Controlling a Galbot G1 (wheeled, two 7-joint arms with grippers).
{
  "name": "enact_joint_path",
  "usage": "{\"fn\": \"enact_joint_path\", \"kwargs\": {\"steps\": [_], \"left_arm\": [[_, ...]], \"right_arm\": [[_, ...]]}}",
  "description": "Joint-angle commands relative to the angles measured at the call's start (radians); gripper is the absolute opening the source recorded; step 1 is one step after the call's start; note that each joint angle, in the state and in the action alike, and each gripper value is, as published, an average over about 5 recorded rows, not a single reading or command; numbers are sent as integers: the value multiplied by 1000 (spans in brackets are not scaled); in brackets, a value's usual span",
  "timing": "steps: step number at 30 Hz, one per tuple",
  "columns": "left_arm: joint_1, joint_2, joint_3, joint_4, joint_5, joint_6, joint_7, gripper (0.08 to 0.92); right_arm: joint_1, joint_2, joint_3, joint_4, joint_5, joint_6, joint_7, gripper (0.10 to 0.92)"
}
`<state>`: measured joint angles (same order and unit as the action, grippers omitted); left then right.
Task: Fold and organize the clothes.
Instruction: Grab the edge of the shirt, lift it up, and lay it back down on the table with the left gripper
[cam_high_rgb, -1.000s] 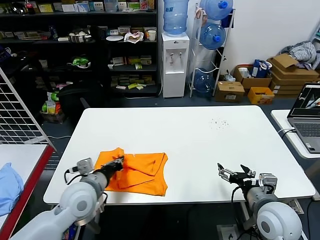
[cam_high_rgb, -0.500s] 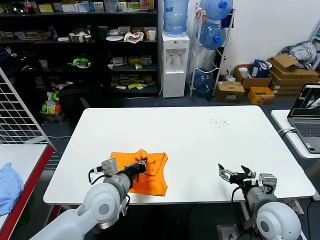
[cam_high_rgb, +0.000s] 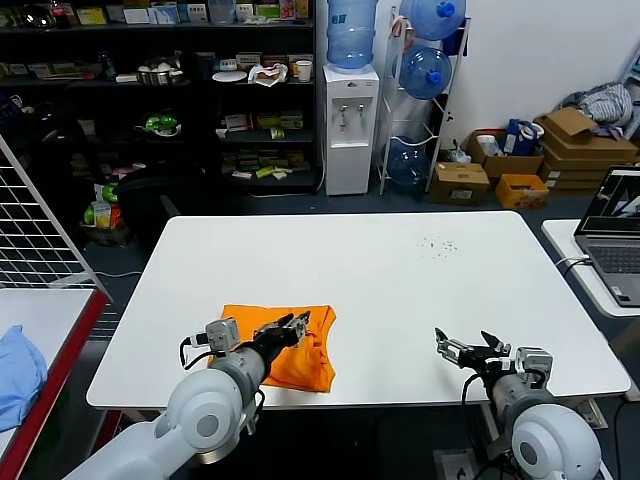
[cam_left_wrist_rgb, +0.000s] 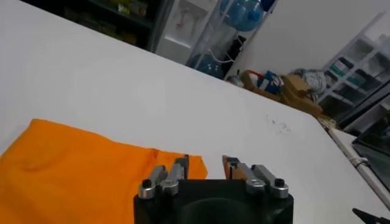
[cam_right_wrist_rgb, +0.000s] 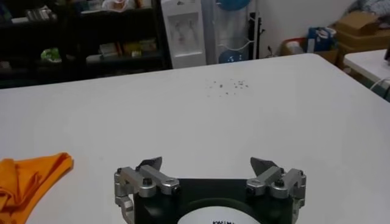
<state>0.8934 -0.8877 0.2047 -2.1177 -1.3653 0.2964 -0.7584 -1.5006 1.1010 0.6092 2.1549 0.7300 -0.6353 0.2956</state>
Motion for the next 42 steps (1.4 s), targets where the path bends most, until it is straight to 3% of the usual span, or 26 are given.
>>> {"fn": "enact_joint_path", "kwargs": {"steps": [1,5,9,12,16,22,42], "left_arm": [[105,175,-177,-45,5,19,99,496],[198,322,-279,42,27,9,275,608],[215,438,-273,168,42,-6,515,721],[189,450,-248,251,58,15,665,808],[141,417,-226,351,82,52,766,901],[81,389,-193,423,102,97,824,921],[69,342,-175,432,118,120,795,921]], "right_arm": [[-1,2,-5,-1,-2,2,-3,921],[-2,0,-8,-2,-2,5,-7,921],[4,4,-20,-6,-5,8,-10,921],[4,7,-24,-7,-6,10,-12,921],[-6,5,-10,-5,-5,13,-16,921],[-22,2,13,-2,-2,16,-20,921],[-17,6,9,-7,-3,14,-15,921]]}}
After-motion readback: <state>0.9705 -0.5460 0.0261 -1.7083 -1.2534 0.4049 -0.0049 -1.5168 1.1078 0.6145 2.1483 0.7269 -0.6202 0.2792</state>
